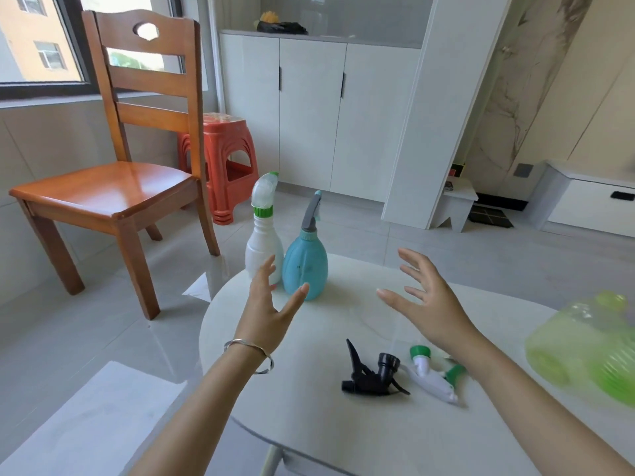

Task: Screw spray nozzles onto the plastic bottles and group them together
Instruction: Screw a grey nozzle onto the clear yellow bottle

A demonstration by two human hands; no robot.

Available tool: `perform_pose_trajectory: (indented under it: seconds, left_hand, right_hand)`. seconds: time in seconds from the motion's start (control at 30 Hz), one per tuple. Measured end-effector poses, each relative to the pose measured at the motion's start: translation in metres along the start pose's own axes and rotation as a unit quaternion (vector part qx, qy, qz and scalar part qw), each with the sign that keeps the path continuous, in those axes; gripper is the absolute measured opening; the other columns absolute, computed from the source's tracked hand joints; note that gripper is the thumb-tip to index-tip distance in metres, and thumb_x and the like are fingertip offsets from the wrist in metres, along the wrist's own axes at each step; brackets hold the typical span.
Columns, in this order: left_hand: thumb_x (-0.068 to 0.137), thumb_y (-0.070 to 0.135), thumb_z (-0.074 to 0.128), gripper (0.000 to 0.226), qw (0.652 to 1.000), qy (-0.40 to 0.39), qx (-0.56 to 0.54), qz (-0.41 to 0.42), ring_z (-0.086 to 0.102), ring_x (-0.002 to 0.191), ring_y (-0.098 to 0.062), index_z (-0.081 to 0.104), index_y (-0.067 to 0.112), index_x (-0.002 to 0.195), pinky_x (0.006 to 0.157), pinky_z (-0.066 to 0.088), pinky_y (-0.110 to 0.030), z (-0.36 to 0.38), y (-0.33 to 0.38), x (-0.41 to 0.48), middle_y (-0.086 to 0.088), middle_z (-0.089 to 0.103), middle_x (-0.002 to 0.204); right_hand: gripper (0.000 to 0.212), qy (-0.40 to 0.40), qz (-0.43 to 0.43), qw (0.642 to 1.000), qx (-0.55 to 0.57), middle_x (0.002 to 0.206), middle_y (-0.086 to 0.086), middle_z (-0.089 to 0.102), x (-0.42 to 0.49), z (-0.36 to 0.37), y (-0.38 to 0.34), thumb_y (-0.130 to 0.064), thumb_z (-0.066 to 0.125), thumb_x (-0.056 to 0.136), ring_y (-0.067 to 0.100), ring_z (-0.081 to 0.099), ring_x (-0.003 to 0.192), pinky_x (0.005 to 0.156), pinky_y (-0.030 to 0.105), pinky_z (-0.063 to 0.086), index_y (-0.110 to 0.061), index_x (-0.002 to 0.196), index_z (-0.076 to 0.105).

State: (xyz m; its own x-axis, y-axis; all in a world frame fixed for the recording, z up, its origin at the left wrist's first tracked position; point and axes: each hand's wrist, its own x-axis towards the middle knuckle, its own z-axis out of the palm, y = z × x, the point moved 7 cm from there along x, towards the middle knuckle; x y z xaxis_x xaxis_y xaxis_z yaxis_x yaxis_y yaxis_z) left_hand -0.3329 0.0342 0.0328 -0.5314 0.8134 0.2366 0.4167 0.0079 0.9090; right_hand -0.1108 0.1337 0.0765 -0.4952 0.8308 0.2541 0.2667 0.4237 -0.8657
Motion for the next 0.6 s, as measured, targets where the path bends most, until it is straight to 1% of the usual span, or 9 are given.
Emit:
perform_pose_trajectory:
  seconds: [0.03,0.2,0.27,0.3,0.37,0.43,0.53,0.57,0.6]
  left_hand:
    - [0.083,0.041,0.062,0.072,1.000,-0.010,-0.007,0.010,0.044,0.126,-0.020,0.023,0.028,0.143,0.097,0.038,-0.029,0.010,0.010,-0.009,0.004,0.038,0.142]
    - [0.084,0.043,0.061,0.070,0.998,-0.064,-0.020,0.015,0.045,0.126,-0.016,0.026,0.028,0.143,0.099,0.036,-0.027,0.072,0.037,-0.038,0.002,0.038,0.146]
    - [0.084,0.042,0.062,0.070,0.996,-0.081,-0.025,0.014,0.045,0.125,-0.016,0.027,0.028,0.143,0.097,0.035,-0.025,0.095,0.045,-0.044,0.003,0.039,0.145]
    - [0.084,0.042,0.062,0.070,0.996,-0.089,-0.026,0.014,0.044,0.126,-0.016,0.027,0.027,0.143,0.096,0.034,-0.024,0.106,0.048,-0.046,0.002,0.039,0.145]
    - [0.084,0.042,0.062,0.070,0.994,-0.105,-0.027,0.012,0.043,0.128,-0.018,0.027,0.028,0.143,0.096,0.034,-0.024,0.125,0.055,-0.050,0.002,0.039,0.145]
    - [0.084,0.044,0.061,0.071,0.992,-0.119,-0.024,0.014,0.042,0.130,-0.019,0.026,0.028,0.143,0.097,0.034,-0.025,0.142,0.062,-0.052,0.002,0.039,0.146]
    - [0.084,0.045,0.061,0.070,0.990,-0.136,-0.014,0.022,0.039,0.133,-0.020,0.026,0.027,0.142,0.100,0.034,-0.028,0.162,0.070,-0.054,0.001,0.038,0.147]
    - [0.084,0.044,0.061,0.070,0.990,-0.140,-0.016,0.021,0.039,0.133,-0.020,0.027,0.027,0.142,0.100,0.034,-0.028,0.168,0.072,-0.054,0.001,0.038,0.147]
    - [0.084,0.043,0.062,0.070,0.989,-0.144,-0.018,0.020,0.039,0.133,-0.020,0.027,0.027,0.142,0.100,0.034,-0.028,0.173,0.074,-0.055,0.000,0.037,0.147]
  right_hand:
    - [0.065,0.013,-0.001,1.000,-0.002,0.139,-0.018,0.039,-0.011,-0.013,0.001,-0.026,0.073,0.079,-0.001,0.037,0.129,0.102,0.023,0.034,-0.033,0.134,0.038]
    - [0.063,0.097,0.004,0.993,-0.064,0.134,-0.021,0.038,-0.050,-0.080,0.020,-0.029,0.074,0.078,-0.001,0.034,0.123,0.102,0.023,0.027,-0.041,0.129,0.039]
    - [0.065,0.136,0.006,0.985,-0.101,0.135,-0.019,0.038,-0.058,-0.108,0.030,-0.029,0.074,0.078,-0.002,0.032,0.123,0.100,0.021,0.024,-0.034,0.133,0.039]
    - [0.066,0.158,0.007,0.980,-0.120,0.137,-0.014,0.039,-0.060,-0.122,0.035,-0.027,0.074,0.078,-0.001,0.032,0.124,0.101,0.019,0.023,-0.029,0.134,0.039]
    - [0.069,0.203,0.012,0.968,-0.149,0.143,-0.002,0.039,-0.063,-0.148,0.047,-0.022,0.076,0.077,0.009,0.032,0.132,0.103,0.020,0.022,-0.018,0.135,0.039]
    - [0.073,0.245,0.014,0.955,-0.165,0.146,0.009,0.037,-0.065,-0.170,0.055,-0.018,0.077,0.075,0.021,0.030,0.137,0.109,0.027,0.022,-0.010,0.136,0.039]
    - [0.080,0.308,-0.002,0.934,-0.181,0.147,0.017,0.033,-0.071,-0.195,0.061,-0.014,0.079,0.072,0.030,0.026,0.139,0.115,0.041,0.021,-0.004,0.138,0.035]
    - [0.082,0.325,-0.010,0.928,-0.184,0.147,0.018,0.033,-0.072,-0.202,0.063,-0.013,0.079,0.072,0.031,0.025,0.139,0.115,0.043,0.021,-0.003,0.139,0.034]
    - [0.083,0.337,-0.014,0.924,-0.181,0.147,0.018,0.032,-0.073,-0.207,0.065,-0.013,0.079,0.072,0.031,0.026,0.139,0.114,0.041,0.021,-0.003,0.139,0.033]
